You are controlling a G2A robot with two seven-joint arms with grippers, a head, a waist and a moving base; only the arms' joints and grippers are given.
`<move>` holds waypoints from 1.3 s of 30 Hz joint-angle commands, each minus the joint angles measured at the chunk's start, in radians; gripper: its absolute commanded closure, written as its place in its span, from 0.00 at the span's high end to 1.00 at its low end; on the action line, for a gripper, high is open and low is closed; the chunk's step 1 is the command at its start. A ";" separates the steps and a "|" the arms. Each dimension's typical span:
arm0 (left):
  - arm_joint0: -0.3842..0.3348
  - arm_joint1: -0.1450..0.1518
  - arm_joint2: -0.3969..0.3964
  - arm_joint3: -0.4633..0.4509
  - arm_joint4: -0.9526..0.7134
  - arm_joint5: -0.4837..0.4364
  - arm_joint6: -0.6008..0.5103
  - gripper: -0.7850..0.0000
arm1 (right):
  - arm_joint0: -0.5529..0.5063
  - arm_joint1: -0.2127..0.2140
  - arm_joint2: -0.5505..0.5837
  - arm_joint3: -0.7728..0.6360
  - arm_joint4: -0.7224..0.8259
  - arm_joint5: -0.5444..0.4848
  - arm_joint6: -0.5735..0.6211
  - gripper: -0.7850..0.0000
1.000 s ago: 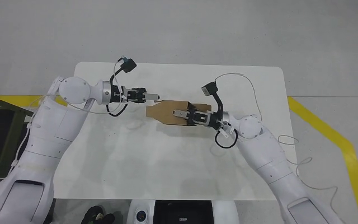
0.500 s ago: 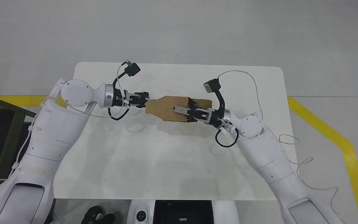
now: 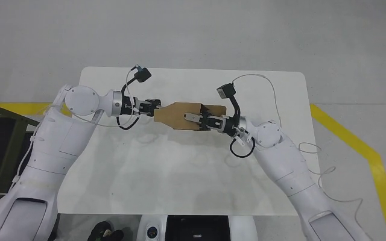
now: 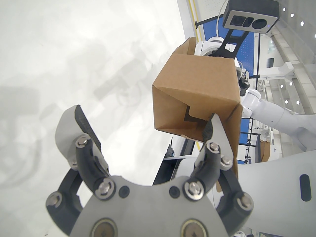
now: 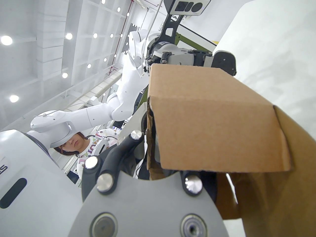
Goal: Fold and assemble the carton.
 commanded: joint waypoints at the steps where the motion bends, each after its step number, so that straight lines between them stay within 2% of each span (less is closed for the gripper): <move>1: -0.001 0.000 0.001 0.002 -0.003 0.000 0.000 1.00 | -0.001 0.000 0.002 0.002 0.002 -0.001 -0.002 0.00; 14: -0.043 0.009 -0.054 0.092 -0.021 0.000 0.022 1.00 | -0.060 0.026 0.086 -0.013 -0.071 0.022 -0.065 0.00; 20: -0.036 0.015 -0.074 0.040 -0.040 -0.016 0.009 1.00 | -0.071 0.028 0.095 -0.013 -0.114 0.060 -0.117 0.00; 28: -0.010 0.022 -0.058 -0.022 0.073 -0.026 0.028 1.00 | -0.072 0.027 0.094 -0.029 -0.128 0.064 -0.150 0.00; 39: -0.007 0.018 -0.020 -0.029 0.148 -0.008 0.063 1.00 | -0.067 0.022 0.074 -0.050 -0.117 0.045 -0.135 0.00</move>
